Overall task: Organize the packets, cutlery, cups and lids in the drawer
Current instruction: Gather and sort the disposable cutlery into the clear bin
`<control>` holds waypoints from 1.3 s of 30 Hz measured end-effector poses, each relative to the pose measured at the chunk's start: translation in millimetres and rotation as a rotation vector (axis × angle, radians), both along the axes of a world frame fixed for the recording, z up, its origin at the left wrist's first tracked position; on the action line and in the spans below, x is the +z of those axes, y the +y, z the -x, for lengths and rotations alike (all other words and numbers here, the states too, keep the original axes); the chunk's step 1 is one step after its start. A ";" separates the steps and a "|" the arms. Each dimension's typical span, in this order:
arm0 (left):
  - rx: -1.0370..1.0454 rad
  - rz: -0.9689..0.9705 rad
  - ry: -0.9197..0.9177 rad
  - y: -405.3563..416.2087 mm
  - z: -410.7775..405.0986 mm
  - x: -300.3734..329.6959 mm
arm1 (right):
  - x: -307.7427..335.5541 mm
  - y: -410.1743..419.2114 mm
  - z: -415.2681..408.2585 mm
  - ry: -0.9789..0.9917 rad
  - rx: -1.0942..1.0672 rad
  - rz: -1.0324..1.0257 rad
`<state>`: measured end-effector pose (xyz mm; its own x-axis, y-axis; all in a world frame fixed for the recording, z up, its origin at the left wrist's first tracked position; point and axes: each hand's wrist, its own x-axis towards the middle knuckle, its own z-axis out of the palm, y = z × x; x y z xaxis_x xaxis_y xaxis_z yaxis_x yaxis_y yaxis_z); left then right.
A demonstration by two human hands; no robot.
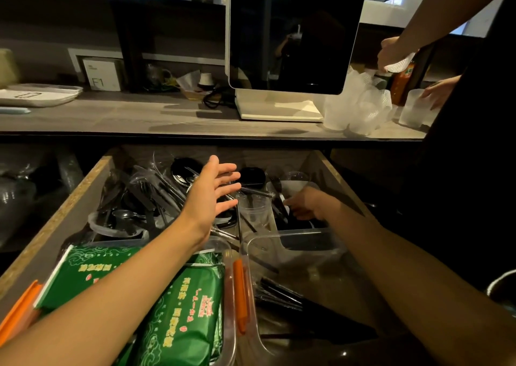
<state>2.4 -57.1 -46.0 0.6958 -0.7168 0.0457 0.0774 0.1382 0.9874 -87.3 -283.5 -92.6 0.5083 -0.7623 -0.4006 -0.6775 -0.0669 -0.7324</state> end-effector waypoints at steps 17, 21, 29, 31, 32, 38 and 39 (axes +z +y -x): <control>0.365 -0.230 -0.533 16.8 -45.3 14.4 | 25.1 21.1 20.3 -0.033 0.191 0.543; 0.610 -0.424 -0.521 33.3 -74.7 19.9 | 43.5 59.4 -4.5 -0.380 0.244 0.383; 0.659 -0.508 -0.137 49.3 -119.2 -1.8 | 49.7 128.7 -101.6 -0.513 0.381 0.169; 0.655 -0.491 -0.078 50.6 -118.6 -0.1 | 47.3 142.4 -118.7 -0.456 0.396 0.151; 0.672 -0.465 -0.045 50.8 -119.0 0.9 | 47.3 148.8 -125.3 -0.418 0.397 0.122; 0.767 -0.124 0.306 59.4 -130.7 -2.0 | 42.7 173.1 -155.3 -0.257 0.418 -0.083; 0.760 -0.088 0.352 59.9 -132.3 -2.2 | 44.5 178.4 -157.2 -0.257 0.412 -0.082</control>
<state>134.7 2.9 -48.2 0.9536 -0.0381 -0.2988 0.3002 0.2010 0.9325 69.9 -105.2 -48.1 0.8512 -0.4485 -0.2727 -0.4033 -0.2263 -0.8866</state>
